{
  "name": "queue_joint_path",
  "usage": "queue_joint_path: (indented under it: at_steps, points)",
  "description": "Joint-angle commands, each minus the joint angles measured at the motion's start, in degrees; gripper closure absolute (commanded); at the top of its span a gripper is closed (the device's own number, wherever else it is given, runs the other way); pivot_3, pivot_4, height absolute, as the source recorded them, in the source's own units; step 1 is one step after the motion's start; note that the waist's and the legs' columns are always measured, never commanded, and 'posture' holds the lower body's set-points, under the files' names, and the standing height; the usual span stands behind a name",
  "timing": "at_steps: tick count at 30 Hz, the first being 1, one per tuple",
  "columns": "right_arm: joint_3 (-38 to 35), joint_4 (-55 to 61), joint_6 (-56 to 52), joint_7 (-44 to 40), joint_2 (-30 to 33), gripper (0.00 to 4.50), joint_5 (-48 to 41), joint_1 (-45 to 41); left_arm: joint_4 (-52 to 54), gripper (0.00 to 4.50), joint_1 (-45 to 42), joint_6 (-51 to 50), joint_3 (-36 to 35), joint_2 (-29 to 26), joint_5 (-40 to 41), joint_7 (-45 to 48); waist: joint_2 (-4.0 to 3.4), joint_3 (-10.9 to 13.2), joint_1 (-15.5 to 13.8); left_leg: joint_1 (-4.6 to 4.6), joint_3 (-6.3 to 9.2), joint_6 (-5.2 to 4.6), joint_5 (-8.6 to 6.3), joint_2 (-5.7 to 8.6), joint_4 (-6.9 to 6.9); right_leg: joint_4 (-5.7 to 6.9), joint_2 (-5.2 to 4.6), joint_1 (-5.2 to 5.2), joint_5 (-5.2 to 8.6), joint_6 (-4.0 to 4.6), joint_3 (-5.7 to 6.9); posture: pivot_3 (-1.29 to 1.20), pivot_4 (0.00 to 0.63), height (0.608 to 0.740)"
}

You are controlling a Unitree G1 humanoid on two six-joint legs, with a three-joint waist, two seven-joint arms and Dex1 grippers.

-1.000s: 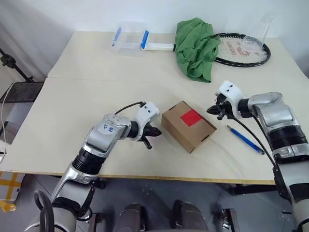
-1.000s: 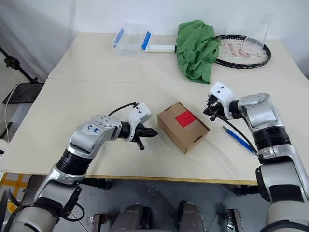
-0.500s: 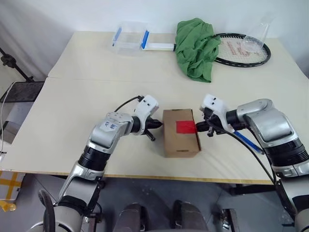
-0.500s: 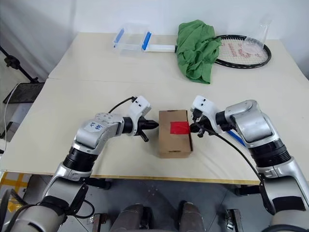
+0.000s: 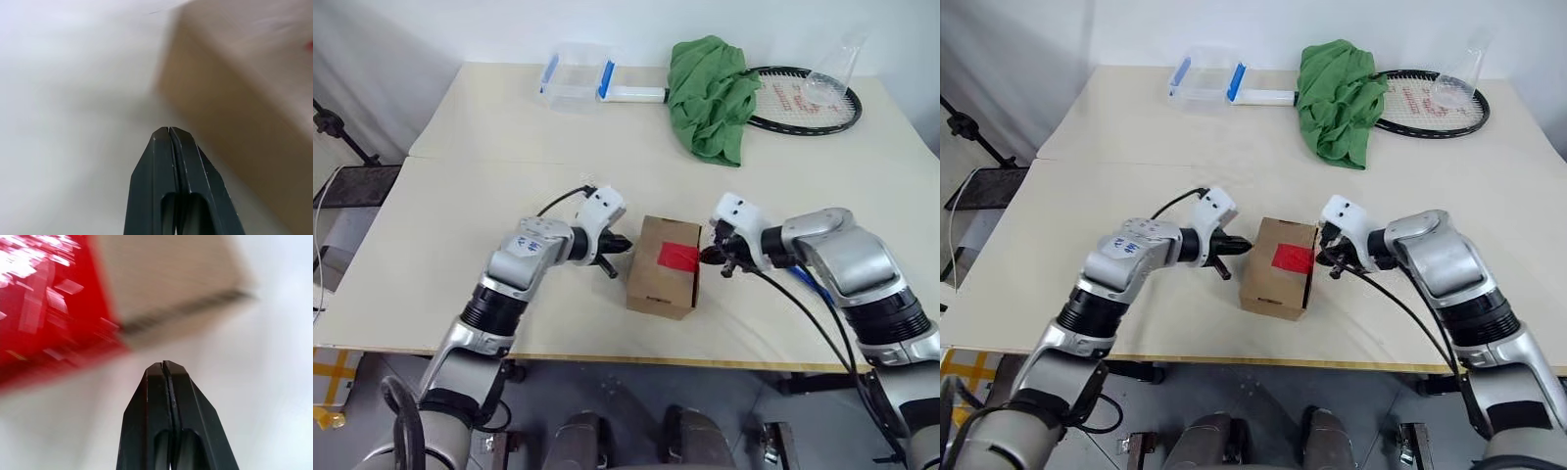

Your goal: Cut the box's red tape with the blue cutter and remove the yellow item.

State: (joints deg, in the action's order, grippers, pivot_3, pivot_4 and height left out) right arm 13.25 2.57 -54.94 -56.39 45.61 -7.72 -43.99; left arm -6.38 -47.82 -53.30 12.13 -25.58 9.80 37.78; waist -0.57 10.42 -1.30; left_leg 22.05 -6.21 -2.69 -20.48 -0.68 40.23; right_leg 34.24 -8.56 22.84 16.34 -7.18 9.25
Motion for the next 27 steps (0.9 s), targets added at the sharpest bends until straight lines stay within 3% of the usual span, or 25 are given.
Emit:
queue_joint_path:
  at_steps: [1, 9, 11, 22, 27]
  points:
    - [-6.1, 2.9, -2.9, 3.2, 1.4, 3.32, -1.0, -2.1, 0.3, 4.50, -3.1, 3.8, -2.5, -1.5, 1.2, 2.9, 0.00, 0.0, 0.0, 0.02, 0.01, 0.00, 0.00, 0.00, 0.02, -0.01, 0.00, 0.00, 0.00, 0.00, 0.01, 0.00, 0.150, 0.740]
    - [-11.4, 8.4, -12.2, 8.5, -2.6, 0.47, -6.3, -3.8, 0.2, 4.50, -7.4, 9.3, -3.7, 0.5, 6.6, 11.6, 0.00, 0.0, 0.0, 0.04, 0.02, 0.00, 0.00, 0.02, 0.02, 0.00, 0.01, 0.00, 0.00, 0.00, 0.04, 0.00, 0.150, 0.740]
    - [-11.9, 9.2, -13.3, 9.8, -4.1, 0.03, -7.4, -3.3, -1.4, 4.50, -8.7, 10.8, -2.4, 1.2, 6.4, 13.4, 0.00, 0.0, 0.1, 0.04, 0.00, 0.00, 0.00, 0.08, 0.02, 0.01, 0.02, 0.01, 0.00, 0.00, 0.03, 0.00, 0.150, 0.740]
    - [-6.9, 9.7, -11.0, 12.0, -3.0, 0.03, -7.5, 1.3, -8.6, 4.50, -9.3, 22.1, 9.5, 1.2, -2.7, 20.4, 0.00, 0.0, 0.1, 0.06, 0.00, 0.00, 0.00, 0.35, 0.02, 0.04, 0.01, 0.04, 0.00, 0.00, 0.01, 0.00, 0.150, 0.740]
    - [-6.4, 11.4, -10.7, 11.1, -0.2, 0.03, -8.0, 3.4, -8.5, 4.50, -8.7, 23.3, 10.9, 1.8, -4.5, 21.9, 0.01, 0.0, -0.2, 0.06, 0.02, -0.01, 0.00, 0.36, 0.06, 0.06, 0.00, 0.03, 0.00, 0.00, 0.01, 0.00, 0.150, 0.740]
